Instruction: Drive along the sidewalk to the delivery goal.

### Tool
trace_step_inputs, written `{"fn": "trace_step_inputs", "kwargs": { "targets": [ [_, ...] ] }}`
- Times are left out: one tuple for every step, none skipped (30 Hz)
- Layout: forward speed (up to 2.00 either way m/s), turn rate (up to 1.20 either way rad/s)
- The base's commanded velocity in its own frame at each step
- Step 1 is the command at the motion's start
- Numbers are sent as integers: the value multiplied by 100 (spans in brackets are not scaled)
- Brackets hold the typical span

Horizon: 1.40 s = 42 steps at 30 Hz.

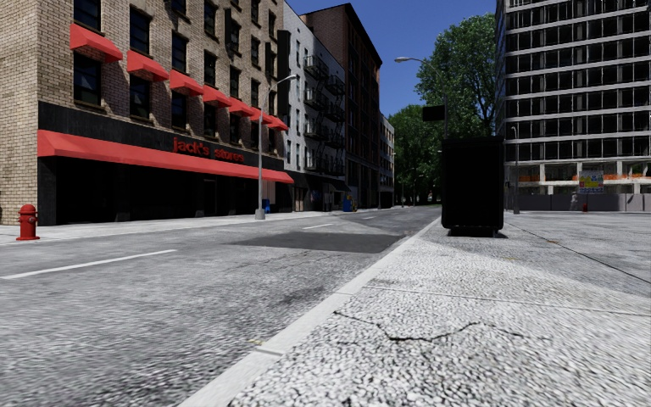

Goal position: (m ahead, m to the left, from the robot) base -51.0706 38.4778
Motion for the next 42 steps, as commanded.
{"fn": "trace_step_inputs", "kwargs": {
  "targets": [
    [0,0],
    [0,0],
    [0,0],
    [0,0],
    [0,0],
    [0,0],
    [0,0],
    [0,0],
    [0,0],
    [0,0],
    [0,0],
    [0,0],
    [0,0],
    [0,0],
    [0,0],
    [0,-4],
    [0,-7],
    [0,-7],
    [0,-7],
    [0,-7],
    [0,-8],
    [0,-8],
    [0,-8],
    [0,-8],
    [0,-8],
    [0,-8],
    [0,-8],
    [0,-8],
    [0,-8],
    [0,-8],
    [0,-8],
    [0,-8],
    [0,-8],
    [0,-8],
    [0,-8],
    [0,-8],
    [0,-8],
    [0,-8],
    [0,-11],
    [0,-18],
    [0,-18],
    [0,-20]
  ]
}}
